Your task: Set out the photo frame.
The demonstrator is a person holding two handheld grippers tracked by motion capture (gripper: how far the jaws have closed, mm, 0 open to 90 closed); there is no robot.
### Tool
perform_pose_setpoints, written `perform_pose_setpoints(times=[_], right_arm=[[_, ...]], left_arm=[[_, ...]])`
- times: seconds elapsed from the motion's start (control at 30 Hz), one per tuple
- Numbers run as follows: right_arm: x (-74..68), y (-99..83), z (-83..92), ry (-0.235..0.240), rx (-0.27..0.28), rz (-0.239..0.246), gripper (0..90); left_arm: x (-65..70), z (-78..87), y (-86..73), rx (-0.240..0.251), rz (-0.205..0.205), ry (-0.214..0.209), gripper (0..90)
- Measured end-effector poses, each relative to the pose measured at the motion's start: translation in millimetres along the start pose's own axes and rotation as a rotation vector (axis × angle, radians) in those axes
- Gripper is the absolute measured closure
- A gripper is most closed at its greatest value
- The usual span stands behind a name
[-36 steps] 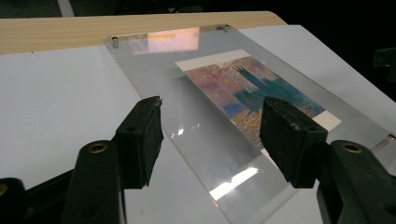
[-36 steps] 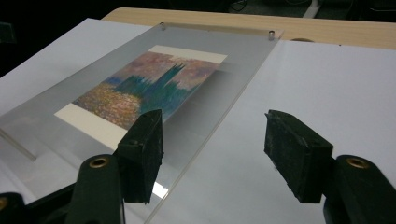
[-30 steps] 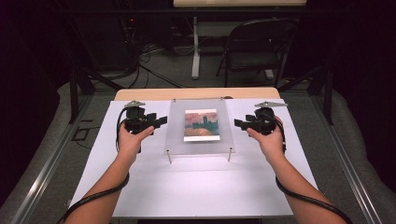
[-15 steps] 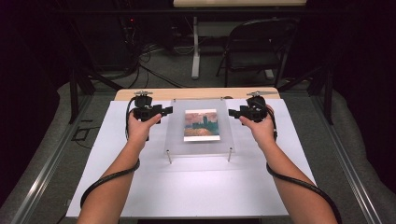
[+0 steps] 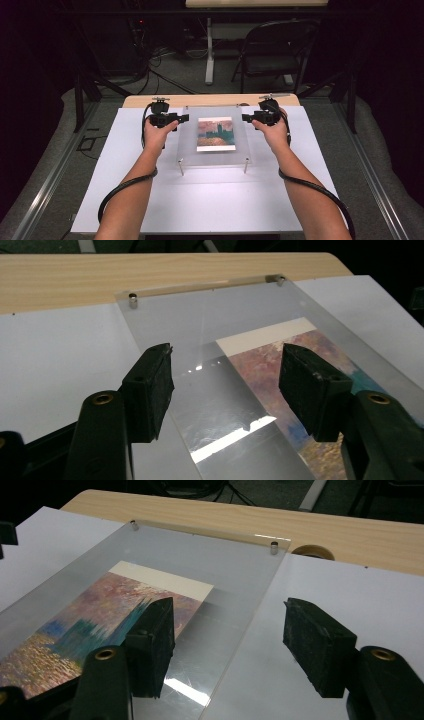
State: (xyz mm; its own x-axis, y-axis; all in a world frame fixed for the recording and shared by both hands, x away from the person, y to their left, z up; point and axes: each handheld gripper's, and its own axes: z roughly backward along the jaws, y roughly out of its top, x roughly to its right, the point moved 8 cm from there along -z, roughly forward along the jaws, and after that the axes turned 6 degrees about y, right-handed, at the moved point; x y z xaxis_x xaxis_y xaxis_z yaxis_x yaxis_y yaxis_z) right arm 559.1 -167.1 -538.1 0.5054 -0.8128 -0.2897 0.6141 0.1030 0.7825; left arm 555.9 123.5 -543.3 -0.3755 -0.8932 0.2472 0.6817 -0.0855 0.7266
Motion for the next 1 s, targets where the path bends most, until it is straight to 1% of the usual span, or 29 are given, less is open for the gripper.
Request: perform_pose_setpoints(times=[0.07,0.17,0.23,0.33,0.37,0.47,0.53,0.57,0.63,0.7,0.73,0.8,0.93,1.0], right_arm=[[-0.7,-1.2,-3.6,0.007,-0.005,-0.014,37.3],[-1.6,-3.5,-10.4,0.007,-0.016,-0.011,37.7],[-2.4,-6.1,-14.8,0.005,-0.029,-0.017,37.7],[-3.4,-9.3,-20.4,0.012,-0.035,-0.03,37.7],[-3.9,-10.8,-21.6,0.013,-0.042,-0.034,37.7],[-4.8,-16.1,-27.3,0.018,-0.061,-0.028,37.7],[-4.6,-20.0,-31.0,0.018,-0.074,-0.033,37.7],[-4.7,-21.2,-32.2,0.022,-0.078,-0.039,37.7],[-4.9,-24.9,-34.9,0.035,-0.088,-0.071,37.7],[-4.7,-29.5,-37.8,0.049,-0.104,-0.098,37.7],[-4.7,-30.6,-38.8,0.051,-0.106,-0.104,37.6],[-4.1,-32.2,-40.9,0.059,-0.105,-0.113,37.7],[-4.8,-33.1,-43.4,0.074,-0.106,-0.139,36.4],[-4.8,-32.8,-44.4,0.076,-0.106,-0.132,36.1]], left_arm=[[-2.3,-4.8,-2.4,-0.007,0.01,0.005,38.3],[-5.3,-11.4,-6.1,-0.01,0.027,0.013,38.3],[-6.5,-14.1,-8.8,-0.02,0.033,0.009,38.4],[-6.6,-18.6,-12.3,-0.016,0.057,0.002,38.4],[-6.2,-19.6,-13.9,-0.024,0.06,0.0,38.4],[-4.6,-23.9,-18.2,-0.034,0.05,0.003,38.4],[-3.9,-25.3,-20.2,-0.039,0.053,-0.002,38.3],[-3.9,-26.0,-21.4,-0.041,0.055,-0.003,38.4],[-3.1,-27.8,-23.4,-0.046,0.063,-0.007,38.4],[-2.1,-28.9,-24.5,-0.044,0.06,-0.012,38.0],[-1.1,-29.1,-24.4,-0.044,0.069,-0.021,38.0],[-0.3,-29.2,-24.2,-0.045,0.074,-0.029,38.0],[-1.3,-28.4,-24.5,-0.05,0.064,-0.02,37.7],[-3.3,-27.7,-24.7,-0.051,0.068,-0.014,37.7]])
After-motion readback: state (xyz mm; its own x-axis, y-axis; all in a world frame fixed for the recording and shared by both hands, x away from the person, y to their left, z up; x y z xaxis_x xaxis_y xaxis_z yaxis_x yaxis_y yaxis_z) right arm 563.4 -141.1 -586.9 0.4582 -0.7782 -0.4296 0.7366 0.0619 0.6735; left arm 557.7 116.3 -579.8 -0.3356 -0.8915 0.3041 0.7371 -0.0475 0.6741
